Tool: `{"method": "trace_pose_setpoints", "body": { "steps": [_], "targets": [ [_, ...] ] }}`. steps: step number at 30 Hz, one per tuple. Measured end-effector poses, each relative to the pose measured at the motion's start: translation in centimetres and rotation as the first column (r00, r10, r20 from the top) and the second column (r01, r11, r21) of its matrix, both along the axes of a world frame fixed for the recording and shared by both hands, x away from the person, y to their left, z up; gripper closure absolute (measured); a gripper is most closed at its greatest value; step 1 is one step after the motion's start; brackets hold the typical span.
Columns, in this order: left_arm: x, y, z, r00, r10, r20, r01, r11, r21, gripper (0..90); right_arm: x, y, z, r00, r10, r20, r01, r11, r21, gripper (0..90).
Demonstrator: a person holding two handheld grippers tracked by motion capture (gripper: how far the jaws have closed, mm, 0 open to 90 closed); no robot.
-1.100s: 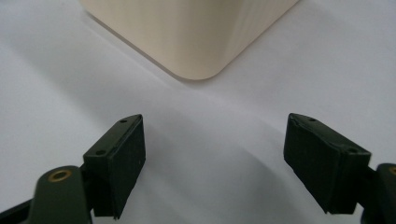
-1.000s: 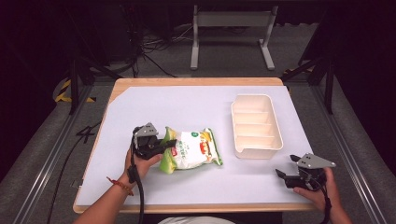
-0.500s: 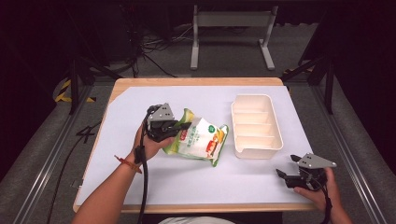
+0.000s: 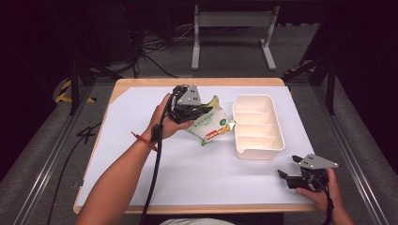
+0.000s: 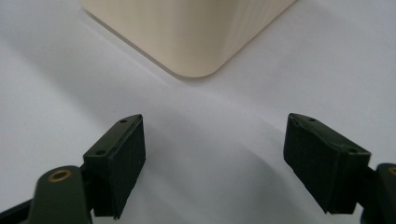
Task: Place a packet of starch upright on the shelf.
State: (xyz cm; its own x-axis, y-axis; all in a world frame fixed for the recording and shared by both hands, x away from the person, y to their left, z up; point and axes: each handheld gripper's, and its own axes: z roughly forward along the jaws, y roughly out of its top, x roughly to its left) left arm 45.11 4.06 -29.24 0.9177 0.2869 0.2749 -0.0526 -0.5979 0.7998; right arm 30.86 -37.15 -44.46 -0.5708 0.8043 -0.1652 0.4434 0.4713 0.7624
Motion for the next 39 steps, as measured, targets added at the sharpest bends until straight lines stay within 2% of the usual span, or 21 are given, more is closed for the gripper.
{"method": "trace_pose_setpoints", "body": {
  "steps": [6, 15, 20, 24, 28, 30, 32, 33, 34, 35, 39],
  "targets": [
    [1.2, -0.5, 1.1, 0.9998, 0.004, 0.018, -0.003, 0.9995, -0.033, 88.9, 0.0, 0.0, 0.0, 1.0, 0.002, -0.003, -0.002, 1.0, 0.0, 20.7],
    [2.7, -1.2, 2.8, 0.9976, -0.001, 0.069, 0.004, 0.9987, -0.05, 88.9, 0.0, -0.1, 0.0, 1.0, 0.002, -0.001, -0.002, 1.0, 0.002, 20.4],
    [3.3, -1.5, 3.3, 0.9973, 0.002, 0.074, 0.004, 0.9975, -0.071, 88.9, 0.1, -0.2, 0.0, 1.0, -0.002, -0.004, 0.002, 1.0, 0.009, 20.1],
    [3.6, -2.1, 3.8, 0.9959, -0.013, 0.09, 0.019, 0.9975, -0.068, 88.8, 0.1, -0.2, 0.0, 1.0, -0.002, -0.003, 0.002, 1.0, 0.012, 20.0],
    [4.0, -3.7, 4.4, 0.9933, -0.046, 0.106, 0.052, 0.9972, -0.053, 88.8, 0.1, -0.3, 0.0, 0.9999, -0.012, 0.002, 0.011, 1.0, 0.015, 19.6],
    [4.2, -4.3, 4.5, 0.9926, -0.046, 0.112, 0.052, 0.9971, -0.056, 88.8, 0.0, -0.3, 0.0, 0.9999, -0.015, 0.005, 0.014, 1.0, 0.016, 19.6],
    [4.4, -4.6, 4.5, 0.9932, -0.053, 0.104, 0.06, 0.9962, -0.063, 88.8, 0.0, -0.3, 0.0, 0.9999, -0.014, 0.007, 0.014, 1.0, 0.015, 19.7],
    [4.7, -5.4, 4.5, 0.9918, -0.06, 0.112, 0.067, 0.9961, -0.058, 88.8, 0.0, -0.2, 0.0, 0.9999, -0.013, 0.006, 0.013, 1.0, 0.012, 19.7],
    [4.7, -5.4, 4.5, 0.9918, -0.06, 0.112, 0.067, 0.9961, -0.058, 88.8, 0.0, -0.2, 0.1, 0.9999, -0.013, 0.006, 0.013, 1.0, 0.01, 19.7],
    [4.9, -6.2, 4.6, 0.9917, -0.068, 0.108, 0.075, 0.9954, -0.059, 88.9, 0.0, -0.2, 0.1, 0.9999, -0.012, 0.007, 0.012, 1.0, 0.01, 19.7],
    [5.2, -7.7, 4.5, 0.9923, -0.076, 0.098, 0.082, 0.9947, -0.063, 88.8, 0.0, -0.3, 0.0, 0.9999, -0.012, 0.007, 0.011, 1.0, 0.015, 19.7]
  ]
}}
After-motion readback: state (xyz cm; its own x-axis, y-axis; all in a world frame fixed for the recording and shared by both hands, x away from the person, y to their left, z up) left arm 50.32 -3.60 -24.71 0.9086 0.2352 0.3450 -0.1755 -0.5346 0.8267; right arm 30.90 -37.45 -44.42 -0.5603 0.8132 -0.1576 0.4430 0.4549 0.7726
